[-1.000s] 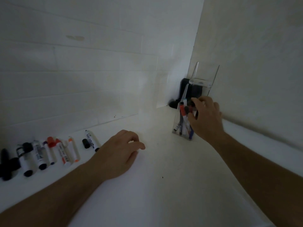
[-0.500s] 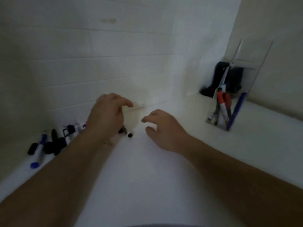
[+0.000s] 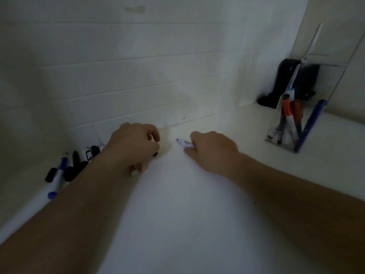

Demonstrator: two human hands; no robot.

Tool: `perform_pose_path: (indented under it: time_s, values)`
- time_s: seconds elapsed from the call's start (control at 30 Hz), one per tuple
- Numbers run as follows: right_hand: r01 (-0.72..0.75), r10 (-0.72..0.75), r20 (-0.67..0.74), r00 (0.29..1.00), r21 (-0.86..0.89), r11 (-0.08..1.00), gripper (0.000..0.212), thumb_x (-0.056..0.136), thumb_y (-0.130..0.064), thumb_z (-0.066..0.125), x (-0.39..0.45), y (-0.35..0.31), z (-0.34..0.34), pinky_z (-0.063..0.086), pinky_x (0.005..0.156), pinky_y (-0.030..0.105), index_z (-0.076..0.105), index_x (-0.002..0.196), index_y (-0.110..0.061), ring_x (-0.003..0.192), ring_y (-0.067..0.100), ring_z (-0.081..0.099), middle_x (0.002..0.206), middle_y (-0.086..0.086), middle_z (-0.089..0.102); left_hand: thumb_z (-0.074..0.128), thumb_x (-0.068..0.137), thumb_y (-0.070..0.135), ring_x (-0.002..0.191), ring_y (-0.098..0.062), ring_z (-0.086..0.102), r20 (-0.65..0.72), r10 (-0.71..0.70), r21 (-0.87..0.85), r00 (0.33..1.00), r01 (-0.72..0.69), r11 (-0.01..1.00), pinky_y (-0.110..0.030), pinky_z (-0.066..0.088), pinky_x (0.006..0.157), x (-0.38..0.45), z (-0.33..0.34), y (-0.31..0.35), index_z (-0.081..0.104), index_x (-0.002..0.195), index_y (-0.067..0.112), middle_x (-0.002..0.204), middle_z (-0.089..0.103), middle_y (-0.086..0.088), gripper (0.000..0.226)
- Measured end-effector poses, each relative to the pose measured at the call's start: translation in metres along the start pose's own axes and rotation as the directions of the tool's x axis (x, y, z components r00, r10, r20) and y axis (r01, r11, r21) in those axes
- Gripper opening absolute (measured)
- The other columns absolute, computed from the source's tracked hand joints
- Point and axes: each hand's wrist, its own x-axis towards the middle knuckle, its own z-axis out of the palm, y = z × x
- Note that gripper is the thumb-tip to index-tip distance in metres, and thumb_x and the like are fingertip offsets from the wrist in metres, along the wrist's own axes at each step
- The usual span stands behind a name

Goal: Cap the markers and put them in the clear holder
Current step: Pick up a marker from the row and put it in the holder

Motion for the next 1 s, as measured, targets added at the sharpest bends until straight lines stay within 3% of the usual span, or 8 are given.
perform_pose_path:
  time_s: [0.1, 0.27, 0.4, 0.5, 0.6, 0.7, 0.8, 1.0]
  values:
    - [-0.054, 0.054, 0.007, 0.999, 0.044, 0.998, 0.027, 0.103, -0.054, 0.035, -0.009, 0.035, -0.007, 0.042, 0.060, 0.034, 0.035, 0.099, -0.027, 0.065, 0.025, 0.054, 0.075, 0.001, 0.052, 0.060, 0.077, 0.026, 0.067, -0.015, 0.065, 0.071, -0.005, 0.078, 0.997, -0.001, 0.997, -0.030, 0.055, 0.051, -0.002, 0.002, 0.006, 0.062, 0.091, 0.041, 0.098, 0.059, 0.012, 0.021]
    - [-0.150, 0.184, -0.091, 0.979, 0.293, 0.944, 0.035, 0.104, -0.054, 0.034, -0.022, 0.060, -0.004, 0.052, 0.063, 0.036, 0.041, 0.130, -0.033, 0.062, 0.020, 0.061, 0.070, 0.001, 0.063, 0.060, 0.082, 0.036, 0.074, -0.014, 0.065, 0.038, 0.009, 0.193, 0.999, -0.016, 0.981, -0.031, 0.054, 0.073, 0.006, 0.014, 0.007, 0.066, 0.093, 0.043, 0.100, 0.063, 0.014, 0.014]
    - [-0.128, 0.195, -0.111, 0.975, 0.439, 0.889, 0.037, 0.107, -0.050, 0.029, -0.024, 0.061, -0.007, 0.051, 0.066, 0.041, 0.049, 0.132, -0.033, 0.064, 0.022, 0.061, 0.070, 0.003, 0.062, 0.060, 0.091, 0.025, 0.095, -0.010, 0.055, -0.036, 0.107, 0.095, 0.994, -0.103, 0.990, -0.023, 0.037, 0.083, 0.007, 0.028, 0.015, 0.070, 0.112, 0.036, 0.107, 0.053, 0.006, 0.025]
    - [-0.072, 0.165, -0.151, 0.975, 0.490, 0.869, 0.028, 0.109, -0.037, 0.033, -0.025, 0.065, -0.006, 0.052, 0.072, 0.043, 0.054, 0.124, -0.029, 0.073, 0.023, 0.062, 0.080, 0.002, 0.064, 0.065, 0.089, 0.024, 0.094, -0.004, 0.062, -0.088, 0.136, -0.063, 0.987, -0.141, 0.988, -0.019, 0.045, 0.087, 0.008, 0.034, 0.023, 0.073, 0.108, 0.037, 0.111, 0.060, 0.007, 0.024]
    - [-0.051, 0.166, -0.184, 0.969, 0.509, 0.860, 0.011, 0.109, -0.029, 0.038, -0.020, 0.070, -0.002, 0.049, 0.072, 0.043, 0.049, 0.108, -0.030, 0.077, 0.020, 0.059, 0.086, 0.000, 0.060, 0.075, 0.083, 0.013, 0.079, 0.005, 0.066, -0.131, 0.134, -0.240, 0.982, -0.163, 0.957, -0.003, 0.043, 0.068, 0.005, 0.037, 0.031, 0.073, 0.103, 0.033, 0.105, 0.065, 0.007, 0.029]
    - [-0.027, 0.161, -0.211, 0.964, 0.526, 0.850, 0.008, 0.107, -0.026, 0.043, -0.018, 0.071, -0.001, 0.039, 0.063, 0.034, 0.046, 0.104, -0.032, 0.070, 0.008, 0.050, 0.082, -0.008, 0.052, 0.075, 0.085, 0.016, 0.066, 0.003, 0.065, -0.146, 0.083, -0.353, 0.986, -0.130, 0.926, -0.006, 0.041, 0.054, 0.003, 0.041, 0.034, 0.073, 0.100, 0.036, 0.090, 0.072, 0.009, 0.026]
    - [0.088, 0.069, -0.292, 0.954, 0.491, 0.867, 0.009, 0.105, -0.040, 0.046, -0.021, 0.065, -0.006, 0.038, 0.063, 0.026, 0.049, 0.098, -0.035, 0.071, 0.003, 0.051, 0.078, -0.011, 0.052, 0.073, 0.087, 0.021, 0.054, 0.002, 0.059, -0.122, 0.037, -0.456, 0.992, -0.089, 0.885, -0.015, 0.044, 0.053, 0.002, 0.046, 0.033, 0.073, 0.098, 0.038, 0.083, 0.074, 0.008, 0.021]
    - [0.215, -0.132, -0.339, 0.931, 0.220, 0.952, 0.016, 0.098, -0.053, 0.051, -0.023, 0.055, 0.000, 0.043, 0.066, 0.032, 0.057, 0.099, -0.038, 0.075, 0.012, 0.049, 0.079, -0.013, 0.047, 0.070, 0.089, 0.008, 0.059, -0.002, 0.061, -0.091, 0.131, -0.535, 0.987, -0.159, 0.830, -0.016, 0.046, 0.056, 0.001, 0.051, 0.034, 0.074, 0.097, 0.028, 0.085, 0.071, 0.009, 0.021]
